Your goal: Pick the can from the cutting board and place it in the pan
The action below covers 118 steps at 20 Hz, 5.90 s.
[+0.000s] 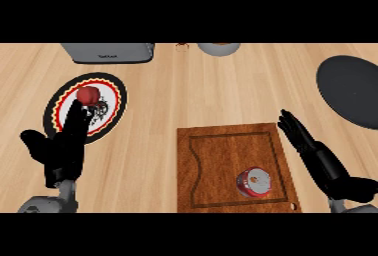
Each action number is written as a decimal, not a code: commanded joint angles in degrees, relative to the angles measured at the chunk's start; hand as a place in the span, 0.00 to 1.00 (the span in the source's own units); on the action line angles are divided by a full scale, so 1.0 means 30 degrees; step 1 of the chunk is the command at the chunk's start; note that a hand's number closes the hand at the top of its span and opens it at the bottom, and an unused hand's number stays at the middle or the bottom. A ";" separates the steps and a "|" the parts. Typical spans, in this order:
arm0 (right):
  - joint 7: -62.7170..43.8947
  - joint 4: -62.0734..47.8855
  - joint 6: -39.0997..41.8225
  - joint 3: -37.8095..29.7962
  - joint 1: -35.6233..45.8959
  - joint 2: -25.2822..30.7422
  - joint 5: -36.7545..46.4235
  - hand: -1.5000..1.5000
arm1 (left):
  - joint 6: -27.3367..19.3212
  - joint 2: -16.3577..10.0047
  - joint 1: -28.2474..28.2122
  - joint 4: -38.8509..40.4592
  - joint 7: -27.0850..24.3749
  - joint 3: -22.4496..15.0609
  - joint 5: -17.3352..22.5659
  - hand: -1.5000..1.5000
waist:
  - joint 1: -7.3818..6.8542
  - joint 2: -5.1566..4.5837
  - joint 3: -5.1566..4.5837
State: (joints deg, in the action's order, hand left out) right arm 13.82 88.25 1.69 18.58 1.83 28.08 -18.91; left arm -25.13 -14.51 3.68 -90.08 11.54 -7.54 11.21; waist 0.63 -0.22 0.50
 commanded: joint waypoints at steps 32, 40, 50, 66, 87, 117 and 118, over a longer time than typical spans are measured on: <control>-0.9549 0.9165 0.3064 -0.0377 -0.0072 0.7240 0.7195 0.00 | 0.4992 0.1965 0.0287 0.0369 -0.6127 -0.3303 -0.1572 0.50 | -0.0975 -0.0087 -0.0205; -1.3141 0.8064 0.4419 0.4800 0.2122 0.4499 1.2594 0.00 | 0.5779 0.1068 -0.0310 -0.0637 -0.5772 -0.2365 -0.1092 0.50 | -0.0612 0.0051 -0.0181; -1.4198 0.8230 0.7559 0.3465 0.0888 0.1338 1.4044 0.00 | 0.6703 0.2001 0.0296 0.0937 -0.6160 -0.0944 -0.1443 0.50 | -0.0175 0.0081 -0.0171; -1.2171 0.3869 0.7928 0.2204 0.1441 -0.3785 1.8068 0.00 | 0.7069 0.3182 -0.0053 -0.0343 -0.4942 -0.0761 -0.2932 0.50 | -0.0231 0.0080 -0.0168; -0.5802 0.0566 0.4697 0.1668 0.1686 -0.3089 2.3285 1.00 | 0.6603 0.4656 -0.1017 0.0654 -0.6517 -0.1274 -0.4573 0.50 | -0.0147 0.0083 -0.0167; 0.1212 -0.1383 0.2880 -1.3423 0.1330 0.1066 1.1528 1.00 | 0.8196 0.3498 -0.1218 -0.0801 -0.5556 0.0131 -0.3314 0.50 | -0.0414 0.0028 -0.0156; 0.0556 -0.2458 0.2560 -1.3015 0.2617 0.1068 1.2068 1.00 | 0.8015 0.3625 -0.1427 -0.1537 -0.4879 -0.0446 -0.3713 0.50 | -0.0512 0.0024 -0.0154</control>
State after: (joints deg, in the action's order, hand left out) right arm 15.36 91.10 10.79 -19.57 2.25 31.35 17.01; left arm -1.30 -3.50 -0.33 -92.92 -5.00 -8.26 0.43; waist -0.35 -0.04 0.02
